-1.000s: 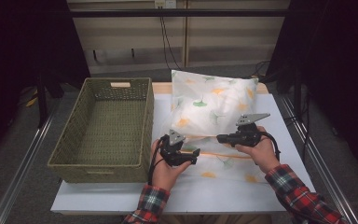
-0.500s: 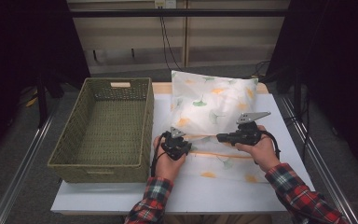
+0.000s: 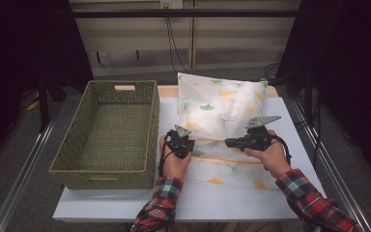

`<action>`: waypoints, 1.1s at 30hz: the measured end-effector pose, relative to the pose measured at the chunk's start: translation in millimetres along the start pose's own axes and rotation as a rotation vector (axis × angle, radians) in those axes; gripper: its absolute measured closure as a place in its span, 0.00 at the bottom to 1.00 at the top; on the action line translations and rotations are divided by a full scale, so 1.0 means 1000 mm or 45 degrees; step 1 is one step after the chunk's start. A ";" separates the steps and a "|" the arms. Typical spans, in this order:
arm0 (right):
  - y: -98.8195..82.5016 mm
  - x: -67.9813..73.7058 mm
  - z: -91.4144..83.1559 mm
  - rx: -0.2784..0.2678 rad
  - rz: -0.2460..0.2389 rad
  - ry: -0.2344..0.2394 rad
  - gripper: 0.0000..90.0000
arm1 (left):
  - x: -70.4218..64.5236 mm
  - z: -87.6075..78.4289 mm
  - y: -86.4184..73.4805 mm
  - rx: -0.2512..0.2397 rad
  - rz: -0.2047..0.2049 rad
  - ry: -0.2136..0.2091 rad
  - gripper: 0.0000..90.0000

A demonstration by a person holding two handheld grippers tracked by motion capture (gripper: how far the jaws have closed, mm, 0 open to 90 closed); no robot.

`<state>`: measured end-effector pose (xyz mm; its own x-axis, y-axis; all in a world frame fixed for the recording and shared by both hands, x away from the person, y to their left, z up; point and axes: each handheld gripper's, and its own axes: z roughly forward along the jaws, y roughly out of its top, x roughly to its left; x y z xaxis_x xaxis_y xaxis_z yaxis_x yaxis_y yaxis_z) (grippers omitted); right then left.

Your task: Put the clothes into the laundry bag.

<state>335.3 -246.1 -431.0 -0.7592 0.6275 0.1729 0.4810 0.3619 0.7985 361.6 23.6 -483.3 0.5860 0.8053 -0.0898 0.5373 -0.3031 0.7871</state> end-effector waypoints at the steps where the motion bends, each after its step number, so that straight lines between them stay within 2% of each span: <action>1: 0.000 0.000 0.000 -0.002 0.003 -0.001 1.00 | -0.001 -0.001 0.000 -0.008 -0.018 -0.010 0.87; 3: -0.001 -0.001 0.000 -0.005 0.002 0.007 1.00 | -0.003 -0.003 0.000 0.001 -0.018 -0.033 0.80; 5: -0.002 -0.001 0.000 -0.002 0.002 0.008 1.00 | -0.007 -0.006 -0.002 -0.001 -0.048 -0.066 0.73; 7: -0.003 -0.001 0.000 0.003 0.003 0.006 1.00 | -0.008 -0.009 -0.005 0.005 -0.041 -0.100 0.67; 11: -0.006 -0.001 0.001 0.026 0.004 0.011 1.00 | -0.012 -0.016 -0.010 -0.025 -0.029 -0.118 0.52; 13: -0.009 -0.002 0.003 0.036 0.008 0.006 1.00 | -0.013 -0.020 -0.012 -0.022 -0.010 -0.125 0.49; 15: -0.013 -0.003 0.004 0.046 0.011 0.016 1.00 | -0.014 -0.024 -0.013 -0.034 -0.011 -0.142 0.45; 17: -0.015 -0.004 0.005 0.065 0.006 0.009 1.00 | -0.015 -0.027 -0.014 -0.045 -0.020 -0.137 0.42; 18: -0.017 -0.004 0.005 0.071 0.011 0.010 1.00 | -0.015 -0.029 -0.015 -0.039 -0.006 -0.146 0.41; 28: -0.022 -0.007 0.013 0.105 0.018 -0.008 1.00 | -0.021 -0.037 -0.024 -0.062 -0.002 -0.170 0.31; 31: -0.022 -0.007 0.016 0.104 0.016 -0.011 1.00 | -0.024 -0.039 -0.023 -0.070 0.021 -0.192 0.28; 33: -0.022 -0.007 0.017 0.099 0.015 -0.007 1.00 | -0.026 -0.041 -0.022 -0.076 0.037 -0.184 0.25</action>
<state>337.6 -246.4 -459.4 -0.7509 0.6356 0.1790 0.5226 0.4064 0.7494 309.7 30.2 -472.9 0.6843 0.7137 -0.1497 0.4840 -0.2910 0.8252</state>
